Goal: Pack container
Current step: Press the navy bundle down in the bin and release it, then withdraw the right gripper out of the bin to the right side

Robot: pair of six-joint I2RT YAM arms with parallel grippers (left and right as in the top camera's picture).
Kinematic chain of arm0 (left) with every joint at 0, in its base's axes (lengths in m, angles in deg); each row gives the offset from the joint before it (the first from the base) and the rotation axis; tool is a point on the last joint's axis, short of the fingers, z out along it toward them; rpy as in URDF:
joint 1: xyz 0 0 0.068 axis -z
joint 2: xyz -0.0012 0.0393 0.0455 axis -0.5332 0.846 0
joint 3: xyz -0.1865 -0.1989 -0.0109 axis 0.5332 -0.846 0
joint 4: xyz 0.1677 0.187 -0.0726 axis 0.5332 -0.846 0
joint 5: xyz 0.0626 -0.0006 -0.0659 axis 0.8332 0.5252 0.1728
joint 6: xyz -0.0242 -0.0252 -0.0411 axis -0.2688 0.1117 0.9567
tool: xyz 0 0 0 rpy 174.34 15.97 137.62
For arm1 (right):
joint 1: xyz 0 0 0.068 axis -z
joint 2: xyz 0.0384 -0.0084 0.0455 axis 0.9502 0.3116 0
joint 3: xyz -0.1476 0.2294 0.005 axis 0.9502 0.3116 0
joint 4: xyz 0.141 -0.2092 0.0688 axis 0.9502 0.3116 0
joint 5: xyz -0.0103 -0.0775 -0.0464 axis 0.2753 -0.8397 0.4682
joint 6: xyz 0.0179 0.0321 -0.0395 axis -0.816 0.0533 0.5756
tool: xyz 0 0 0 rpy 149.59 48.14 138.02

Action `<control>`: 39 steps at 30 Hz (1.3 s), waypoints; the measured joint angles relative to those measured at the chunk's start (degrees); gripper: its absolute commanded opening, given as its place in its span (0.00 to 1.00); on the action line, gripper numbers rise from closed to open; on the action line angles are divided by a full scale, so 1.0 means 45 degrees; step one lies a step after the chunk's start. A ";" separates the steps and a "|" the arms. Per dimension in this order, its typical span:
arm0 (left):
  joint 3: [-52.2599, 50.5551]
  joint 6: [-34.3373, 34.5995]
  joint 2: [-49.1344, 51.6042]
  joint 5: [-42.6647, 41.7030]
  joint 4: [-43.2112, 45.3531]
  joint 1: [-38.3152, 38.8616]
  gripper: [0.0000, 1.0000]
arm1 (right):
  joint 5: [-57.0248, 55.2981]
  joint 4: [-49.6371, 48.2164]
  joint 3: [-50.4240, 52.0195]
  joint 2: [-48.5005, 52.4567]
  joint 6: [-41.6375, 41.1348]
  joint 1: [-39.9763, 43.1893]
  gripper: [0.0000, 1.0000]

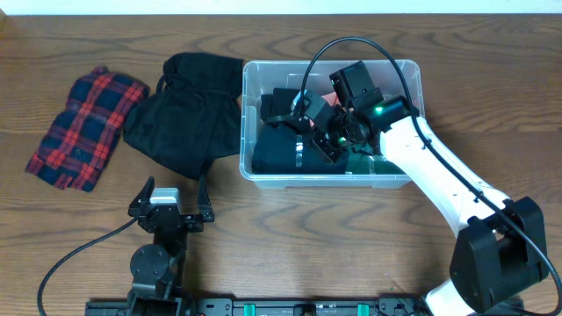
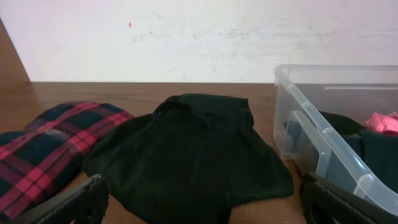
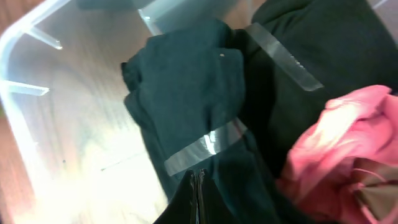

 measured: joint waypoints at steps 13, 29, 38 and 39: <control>0.0000 0.0000 0.0000 0.0000 0.0005 0.0000 0.98 | -0.1758 -0.1030 0.0015 0.1919 -0.0049 0.0000 0.05; 0.0000 0.0005 0.0000 0.0000 0.0000 0.0000 0.98 | -0.2633 -0.1880 -0.0005 0.1729 -0.0918 -0.0049 0.16; 0.0000 0.0000 0.0000 0.0000 0.0000 0.0000 0.98 | -0.4371 -0.1030 -0.0049 -0.3249 -0.2234 0.1603 0.59; 0.0000 0.0000 0.0000 0.0000 0.0005 0.0000 0.98 | -0.4687 -0.0801 -0.0068 -0.3696 -0.2351 0.2030 0.73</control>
